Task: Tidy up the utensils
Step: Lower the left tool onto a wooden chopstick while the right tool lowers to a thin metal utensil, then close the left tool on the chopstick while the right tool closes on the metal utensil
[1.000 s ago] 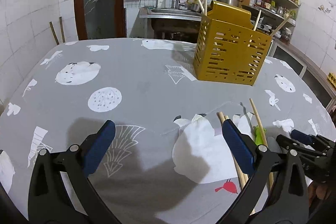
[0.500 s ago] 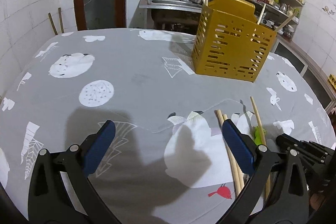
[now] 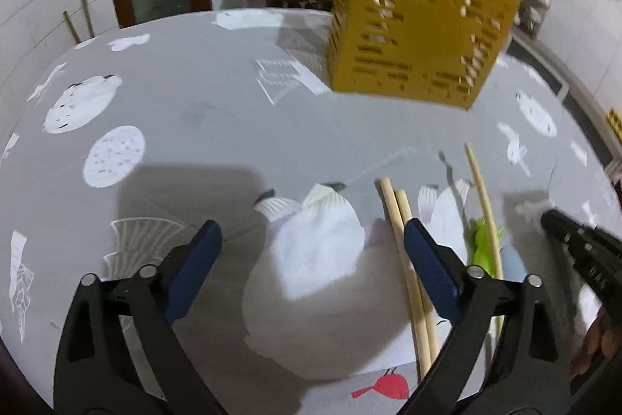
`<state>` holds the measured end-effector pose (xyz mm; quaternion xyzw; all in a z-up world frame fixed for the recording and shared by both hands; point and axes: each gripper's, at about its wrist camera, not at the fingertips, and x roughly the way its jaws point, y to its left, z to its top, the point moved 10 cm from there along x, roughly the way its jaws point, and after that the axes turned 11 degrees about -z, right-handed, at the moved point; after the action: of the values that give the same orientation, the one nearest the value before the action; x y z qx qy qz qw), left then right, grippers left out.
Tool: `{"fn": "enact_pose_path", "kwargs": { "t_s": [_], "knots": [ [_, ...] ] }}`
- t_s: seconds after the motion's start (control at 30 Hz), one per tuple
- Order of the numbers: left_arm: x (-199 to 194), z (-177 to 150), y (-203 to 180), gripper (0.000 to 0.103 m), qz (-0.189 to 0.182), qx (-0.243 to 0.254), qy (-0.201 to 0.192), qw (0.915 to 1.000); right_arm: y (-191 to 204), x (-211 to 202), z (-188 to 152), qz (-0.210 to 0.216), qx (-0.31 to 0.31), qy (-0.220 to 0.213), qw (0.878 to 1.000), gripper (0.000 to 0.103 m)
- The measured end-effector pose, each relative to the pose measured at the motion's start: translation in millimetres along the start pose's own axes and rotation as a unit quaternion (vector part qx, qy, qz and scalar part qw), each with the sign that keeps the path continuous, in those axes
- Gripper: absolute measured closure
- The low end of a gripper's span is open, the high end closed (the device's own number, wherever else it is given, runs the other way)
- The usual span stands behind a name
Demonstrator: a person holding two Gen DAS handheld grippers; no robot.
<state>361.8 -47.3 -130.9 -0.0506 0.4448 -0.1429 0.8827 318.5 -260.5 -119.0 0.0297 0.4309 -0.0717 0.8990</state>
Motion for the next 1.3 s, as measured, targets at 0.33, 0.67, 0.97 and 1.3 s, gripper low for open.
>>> {"fn": "enact_pose_path", "kwargs": {
  "t_s": [0.33,0.67,0.97,1.3],
  "knots": [
    [4,-3,-8,0.016,-0.003,0.018,0.014,0.9997,-2,0,0,0.003,0.004,-0.001,1.0,0.097],
    [8,-1,-14,0.03,-0.001,0.023,0.028,0.9993,-2,2,1,0.001,0.004,0.001,1.0,0.097],
    [16,11,-25,0.063,-0.018,0.024,0.049,0.9983,-2,5,4,0.004,-0.016,0.026,1.0,0.096],
    [19,12,-31,0.083,-0.025,0.018,0.058,0.9978,-2,3,1,-0.018,-0.021,0.035,0.999,0.096]
  ]
}}
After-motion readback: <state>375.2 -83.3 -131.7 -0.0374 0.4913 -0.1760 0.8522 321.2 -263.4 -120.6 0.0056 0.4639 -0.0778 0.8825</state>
